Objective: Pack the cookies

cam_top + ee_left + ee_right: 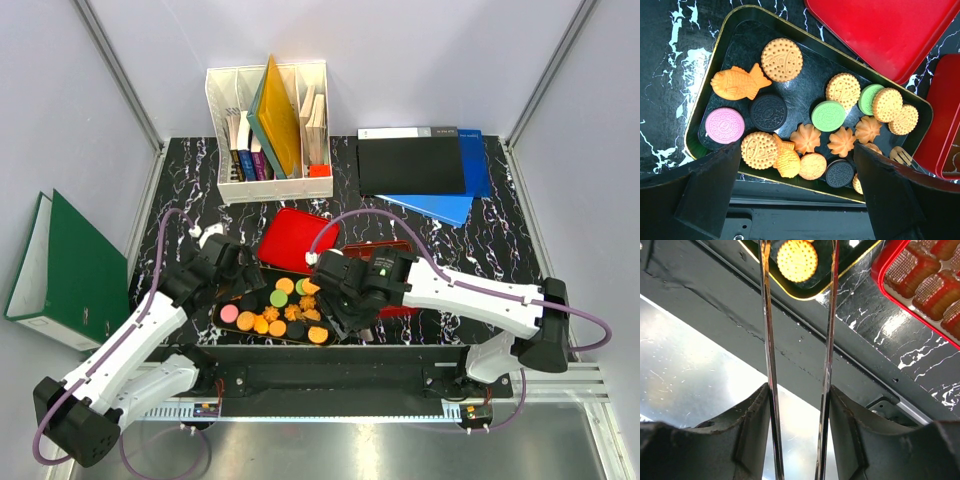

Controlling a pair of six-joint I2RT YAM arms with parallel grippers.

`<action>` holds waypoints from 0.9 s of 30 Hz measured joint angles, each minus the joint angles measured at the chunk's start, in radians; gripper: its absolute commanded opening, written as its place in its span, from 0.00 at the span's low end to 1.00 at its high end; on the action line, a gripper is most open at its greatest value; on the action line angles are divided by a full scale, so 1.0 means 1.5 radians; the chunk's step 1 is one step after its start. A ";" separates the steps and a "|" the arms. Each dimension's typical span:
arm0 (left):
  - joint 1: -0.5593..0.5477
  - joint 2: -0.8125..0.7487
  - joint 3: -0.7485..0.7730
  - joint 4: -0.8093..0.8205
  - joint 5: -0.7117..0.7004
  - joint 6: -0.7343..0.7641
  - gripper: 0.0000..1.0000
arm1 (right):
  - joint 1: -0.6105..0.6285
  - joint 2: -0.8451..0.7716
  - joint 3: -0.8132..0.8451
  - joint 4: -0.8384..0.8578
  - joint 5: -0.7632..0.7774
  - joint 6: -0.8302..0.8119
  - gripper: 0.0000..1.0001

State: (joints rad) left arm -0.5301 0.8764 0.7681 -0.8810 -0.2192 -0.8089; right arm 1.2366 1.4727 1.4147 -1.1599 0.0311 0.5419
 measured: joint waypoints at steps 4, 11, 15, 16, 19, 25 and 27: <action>0.000 0.000 -0.007 -0.001 0.002 0.000 0.98 | 0.001 0.002 -0.014 0.004 0.000 0.000 0.53; 0.000 0.001 -0.007 0.000 0.005 0.000 0.98 | 0.002 0.008 -0.027 0.013 -0.010 0.001 0.47; 0.000 0.001 -0.008 0.000 0.005 0.001 0.98 | 0.003 0.012 -0.028 0.015 -0.011 0.001 0.43; 0.000 0.001 -0.008 0.000 0.006 0.001 0.98 | 0.004 0.012 -0.028 0.015 -0.012 0.001 0.43; 0.000 0.001 -0.008 0.002 0.007 0.001 0.98 | 0.004 0.012 -0.027 0.014 -0.011 0.002 0.40; 0.000 0.003 -0.008 0.007 0.008 0.005 0.98 | 0.005 0.012 0.003 -0.012 0.010 0.003 0.39; 0.000 0.005 -0.008 0.007 0.008 0.005 0.98 | 0.005 0.012 0.036 -0.035 0.026 0.003 0.38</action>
State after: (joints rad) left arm -0.5301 0.8841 0.7567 -0.8700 -0.2073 -0.8009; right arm 1.2438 1.4906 1.4693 -1.2125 0.0700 0.5465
